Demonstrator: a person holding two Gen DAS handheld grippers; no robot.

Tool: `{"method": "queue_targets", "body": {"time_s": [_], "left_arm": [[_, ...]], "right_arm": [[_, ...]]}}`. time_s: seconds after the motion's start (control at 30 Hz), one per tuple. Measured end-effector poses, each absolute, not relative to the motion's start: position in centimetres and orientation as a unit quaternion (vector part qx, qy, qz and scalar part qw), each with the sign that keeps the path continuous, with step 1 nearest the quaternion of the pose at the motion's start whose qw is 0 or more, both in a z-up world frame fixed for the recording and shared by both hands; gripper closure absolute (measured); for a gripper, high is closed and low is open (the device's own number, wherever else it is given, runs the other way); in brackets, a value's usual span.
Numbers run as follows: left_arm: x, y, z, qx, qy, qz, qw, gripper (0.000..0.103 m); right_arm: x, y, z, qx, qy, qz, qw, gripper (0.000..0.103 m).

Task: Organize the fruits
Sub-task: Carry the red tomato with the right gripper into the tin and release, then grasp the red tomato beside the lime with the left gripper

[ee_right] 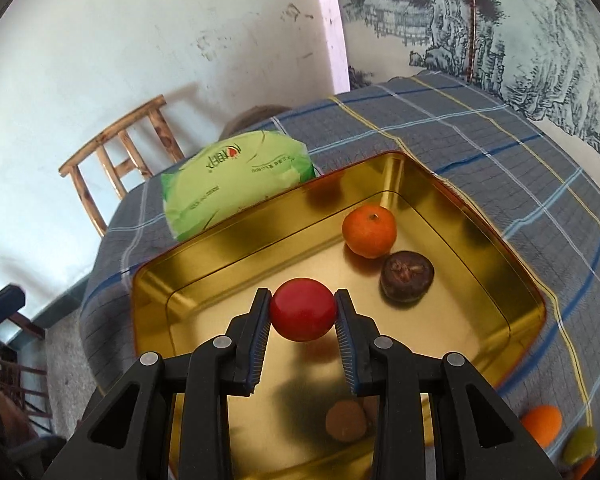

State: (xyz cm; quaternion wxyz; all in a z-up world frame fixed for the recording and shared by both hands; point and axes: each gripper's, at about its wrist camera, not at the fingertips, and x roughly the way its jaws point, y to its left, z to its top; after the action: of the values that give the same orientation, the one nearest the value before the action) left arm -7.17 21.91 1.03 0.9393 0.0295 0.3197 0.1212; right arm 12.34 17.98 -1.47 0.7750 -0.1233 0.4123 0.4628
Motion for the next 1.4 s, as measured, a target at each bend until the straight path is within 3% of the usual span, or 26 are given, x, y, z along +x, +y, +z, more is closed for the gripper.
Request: {"method": "queue_targets", "body": {"time_s": [0.43, 0.9, 1.4], "left_arm": [[-7.0, 22.7, -0.2, 0.022, 0.341, 0.128, 0.931, 0.015], [-6.8, 22.4, -0.6, 0.027, 0.354, 0.132, 0.926, 0.013], [-6.5, 19.0, 0.0, 0.071, 0.351, 0.118, 0.926, 0.009]], "right_arm": [[14.1, 21.3, -1.6, -0.132, 0.428, 0.437, 0.78, 0.07], [14.7, 17.9, 1.8, -0.006, 0.389, 0.461, 0.798, 0.068], [8.0, 3.0, 2.2, 0.028, 0.323, 0.409, 0.853, 0.043]]}}
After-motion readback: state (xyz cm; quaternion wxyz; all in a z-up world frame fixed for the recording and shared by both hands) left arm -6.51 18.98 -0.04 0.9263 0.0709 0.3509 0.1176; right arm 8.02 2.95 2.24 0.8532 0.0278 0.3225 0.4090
